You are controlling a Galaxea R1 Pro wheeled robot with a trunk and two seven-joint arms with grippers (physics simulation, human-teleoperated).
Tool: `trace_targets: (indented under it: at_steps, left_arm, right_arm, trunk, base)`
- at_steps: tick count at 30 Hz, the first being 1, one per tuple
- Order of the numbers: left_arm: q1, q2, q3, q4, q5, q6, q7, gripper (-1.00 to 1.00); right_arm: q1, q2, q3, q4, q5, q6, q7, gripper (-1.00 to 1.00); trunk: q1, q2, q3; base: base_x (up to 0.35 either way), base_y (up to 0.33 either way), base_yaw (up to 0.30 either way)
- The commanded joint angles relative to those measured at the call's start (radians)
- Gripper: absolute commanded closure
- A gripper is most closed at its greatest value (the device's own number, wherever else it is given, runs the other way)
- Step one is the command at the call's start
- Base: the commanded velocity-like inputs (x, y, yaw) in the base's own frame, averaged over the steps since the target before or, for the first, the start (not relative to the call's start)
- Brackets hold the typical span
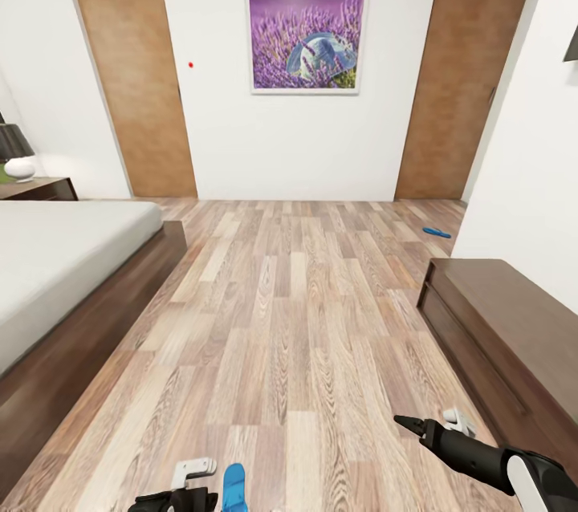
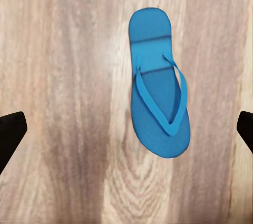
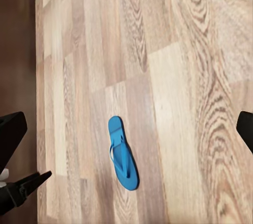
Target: In the bedroom, move the book from the bed onto either nightstand, and place the two sandals side by side next to the bed.
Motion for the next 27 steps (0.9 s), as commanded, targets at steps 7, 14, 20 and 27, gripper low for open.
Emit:
trace_targets:
  at_steps: [7,14,20,27]
  left_arm:
    - [0.0,-0.02,0.001,-0.049,0.009,0.01,0.005,-1.0]
    - [-0.001,-0.031,0.002,-0.174,0.008,0.03,0.008,-1.0]
    - [-0.049,-0.034,0.002,-0.337,0.01,0.215,0.005,-1.0]
    - [-0.089,-0.034,0.002,-0.356,0.054,0.255,0.004,-1.0]
  right_arm:
    - [-0.001,0.0,-0.002,-0.002,0.0,0.006,0.003,-1.0]
    - [-0.001,0.0,-0.002,-0.002,0.0,0.006,0.003,-1.0]
    - [-0.001,0.0,-0.002,-0.002,0.0,0.006,0.003,-1.0]
    - [-0.001,0.0,-0.001,-0.002,0.0,0.006,0.003,-1.0]
  trunk:
    - [0.003,-0.002,-0.028]
    - [0.006,-0.004,-0.055]
    - [0.009,-0.005,-0.078]
    - [0.012,-0.007,-0.106]
  base:
    - [0.0,0.0,0.0]
    - [0.0,0.0,0.0]
    - [0.0,0.0,0.0]
    - [0.0,0.0,0.0]
